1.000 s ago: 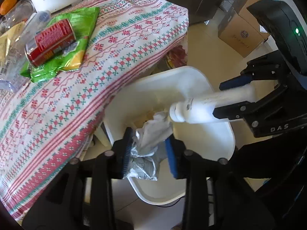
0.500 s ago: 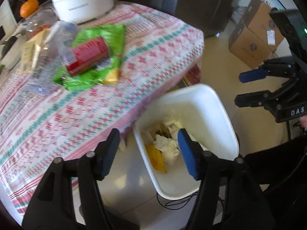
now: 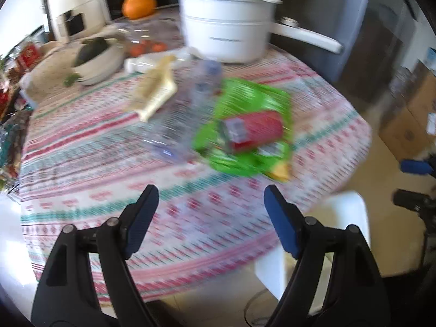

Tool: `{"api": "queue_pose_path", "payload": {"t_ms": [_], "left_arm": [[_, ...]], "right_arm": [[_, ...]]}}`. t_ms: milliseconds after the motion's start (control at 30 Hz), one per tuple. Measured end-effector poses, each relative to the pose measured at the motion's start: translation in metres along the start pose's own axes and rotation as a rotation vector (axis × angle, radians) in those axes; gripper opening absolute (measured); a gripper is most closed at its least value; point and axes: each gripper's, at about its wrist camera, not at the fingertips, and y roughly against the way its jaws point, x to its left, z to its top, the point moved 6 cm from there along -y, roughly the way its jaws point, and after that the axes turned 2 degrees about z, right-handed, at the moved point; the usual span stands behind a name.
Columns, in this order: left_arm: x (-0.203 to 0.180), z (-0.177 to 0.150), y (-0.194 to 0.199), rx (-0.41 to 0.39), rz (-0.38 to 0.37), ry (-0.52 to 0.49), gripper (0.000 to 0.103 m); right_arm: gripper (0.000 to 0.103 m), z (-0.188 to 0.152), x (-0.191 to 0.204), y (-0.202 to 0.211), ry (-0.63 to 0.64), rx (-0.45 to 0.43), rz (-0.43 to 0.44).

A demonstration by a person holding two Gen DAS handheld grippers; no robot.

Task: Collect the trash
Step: 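Reach the left tool to the clear plastic bottle and grasp it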

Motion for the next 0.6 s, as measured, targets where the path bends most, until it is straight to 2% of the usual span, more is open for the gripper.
{"api": "queue_pose_path", "payload": {"t_ms": [133,233,367,467,500,533,600], "left_arm": [[0.021,0.015,-0.013,-0.021,0.042,0.031,0.08],[0.031,0.03,-0.028,-0.038,0.09,0.019,0.08],[0.037,0.045,-0.047,-0.018,0.075,-0.019,0.078],[0.036,0.062,-0.066,0.006,0.062,-0.061,0.071],[0.037,0.066,-0.07,0.018,0.052,-0.056,0.061],[0.038,0.072,-0.078,0.04,0.032,-0.04,0.057],[0.038,0.081,-0.094,0.078,-0.003,-0.008,0.057]], "right_arm": [[0.072,0.017,0.004,-0.005,-0.027,-0.03,-0.022],[0.073,0.026,0.006,-0.009,-0.046,-0.042,-0.023],[0.074,0.037,0.007,-0.016,-0.071,-0.044,-0.028],[0.074,0.045,0.007,-0.023,-0.065,-0.048,-0.055],[0.074,0.048,0.007,-0.026,-0.064,-0.046,-0.06],[0.074,0.049,0.007,-0.029,-0.066,-0.043,-0.06],[0.074,0.052,0.007,-0.035,-0.072,-0.037,-0.057]]}}
